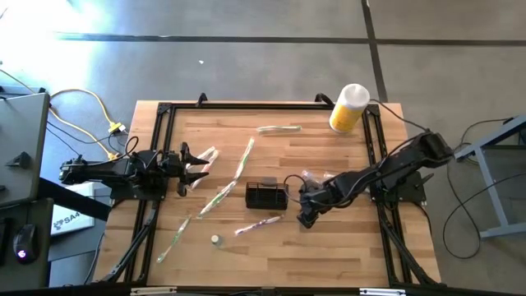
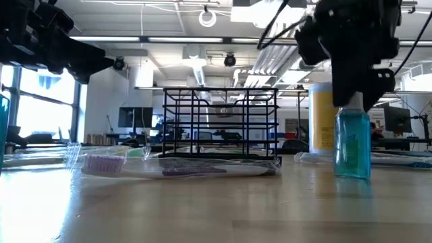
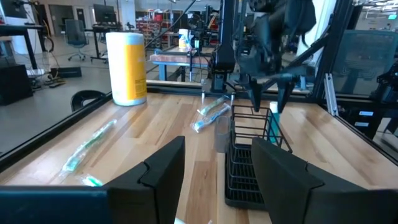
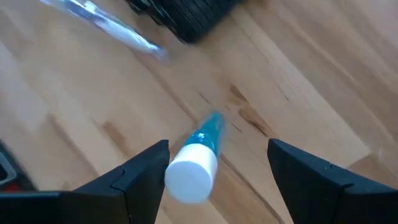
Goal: Pick & Place toothbrushing station
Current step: Put the right blue mouthwash into the black wire organizer
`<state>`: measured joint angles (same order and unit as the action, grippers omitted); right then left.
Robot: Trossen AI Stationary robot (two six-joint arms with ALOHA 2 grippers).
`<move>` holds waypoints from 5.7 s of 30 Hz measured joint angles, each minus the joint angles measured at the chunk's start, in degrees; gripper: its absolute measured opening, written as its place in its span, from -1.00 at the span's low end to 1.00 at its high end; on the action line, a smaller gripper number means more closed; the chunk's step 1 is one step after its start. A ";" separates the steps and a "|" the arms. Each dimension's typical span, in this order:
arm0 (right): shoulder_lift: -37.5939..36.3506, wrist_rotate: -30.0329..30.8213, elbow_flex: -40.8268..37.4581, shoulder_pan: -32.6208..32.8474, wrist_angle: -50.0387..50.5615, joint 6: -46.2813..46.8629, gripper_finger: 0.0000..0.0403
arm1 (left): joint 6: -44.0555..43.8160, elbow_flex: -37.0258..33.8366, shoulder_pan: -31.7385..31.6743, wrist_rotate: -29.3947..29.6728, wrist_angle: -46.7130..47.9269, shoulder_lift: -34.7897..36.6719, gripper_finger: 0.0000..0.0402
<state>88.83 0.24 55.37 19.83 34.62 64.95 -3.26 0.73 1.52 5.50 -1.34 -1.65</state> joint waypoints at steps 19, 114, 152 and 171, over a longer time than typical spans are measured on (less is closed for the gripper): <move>3.32 -0.07 -0.02 -0.76 -2.11 -0.22 0.31 | 0.00 0.00 0.00 0.02 0.00 0.00 -0.10; 27.59 2.45 49.72 -11.95 21.96 -52.59 -0.62 | -2.21 0.00 0.00 -3.65 0.68 -0.09 -0.10; 34.34 1.17 49.69 -13.14 24.51 -60.33 -0.61 | -3.07 0.00 0.02 -4.94 0.87 -0.11 -0.10; 34.34 1.11 46.75 -14.31 23.38 -60.65 -0.61 | -3.07 0.00 0.02 -4.92 0.87 -0.11 -0.10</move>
<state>123.17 1.34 102.13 5.52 58.00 4.29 -6.33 0.73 1.54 0.58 -0.47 -1.76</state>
